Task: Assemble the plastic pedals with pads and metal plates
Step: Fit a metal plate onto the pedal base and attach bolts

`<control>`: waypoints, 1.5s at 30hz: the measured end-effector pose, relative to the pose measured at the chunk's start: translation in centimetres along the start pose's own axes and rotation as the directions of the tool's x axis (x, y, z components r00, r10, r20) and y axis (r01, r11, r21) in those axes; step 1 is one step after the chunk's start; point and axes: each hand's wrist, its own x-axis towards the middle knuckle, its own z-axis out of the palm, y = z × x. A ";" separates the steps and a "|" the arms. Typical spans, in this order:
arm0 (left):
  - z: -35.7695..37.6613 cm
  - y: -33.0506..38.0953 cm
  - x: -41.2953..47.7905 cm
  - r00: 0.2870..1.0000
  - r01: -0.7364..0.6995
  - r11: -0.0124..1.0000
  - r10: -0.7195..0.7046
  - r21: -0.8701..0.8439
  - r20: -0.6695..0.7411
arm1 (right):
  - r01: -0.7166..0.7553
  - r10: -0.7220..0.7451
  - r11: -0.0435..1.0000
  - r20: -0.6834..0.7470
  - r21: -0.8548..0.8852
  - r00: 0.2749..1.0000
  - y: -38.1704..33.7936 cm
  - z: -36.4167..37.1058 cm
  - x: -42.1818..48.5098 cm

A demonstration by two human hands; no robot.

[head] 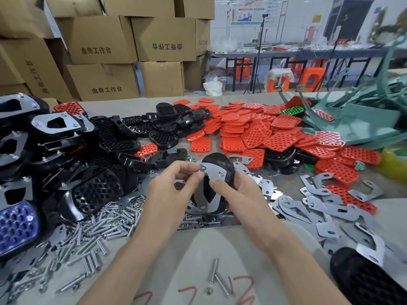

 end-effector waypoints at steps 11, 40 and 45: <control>0.3 -0.1 0.0 0.995 -0.051 0.996 0.057 0.071 -0.084 | 0.010 -0.009 0.999 0.014 -0.040 1.000 -0.3 0.7 -0.2; -0.5 0.2 0.4 0.958 -0.285 0.951 0.285 0.117 0.013 | -0.031 0.018 0.966 0.049 0.258 0.999 0.3 1.4 0.1; -0.4 -0.3 0.4 0.956 -0.280 0.945 0.291 0.168 -0.043 | 0.000 -0.017 0.967 0.062 0.254 0.998 0.5 1.7 0.1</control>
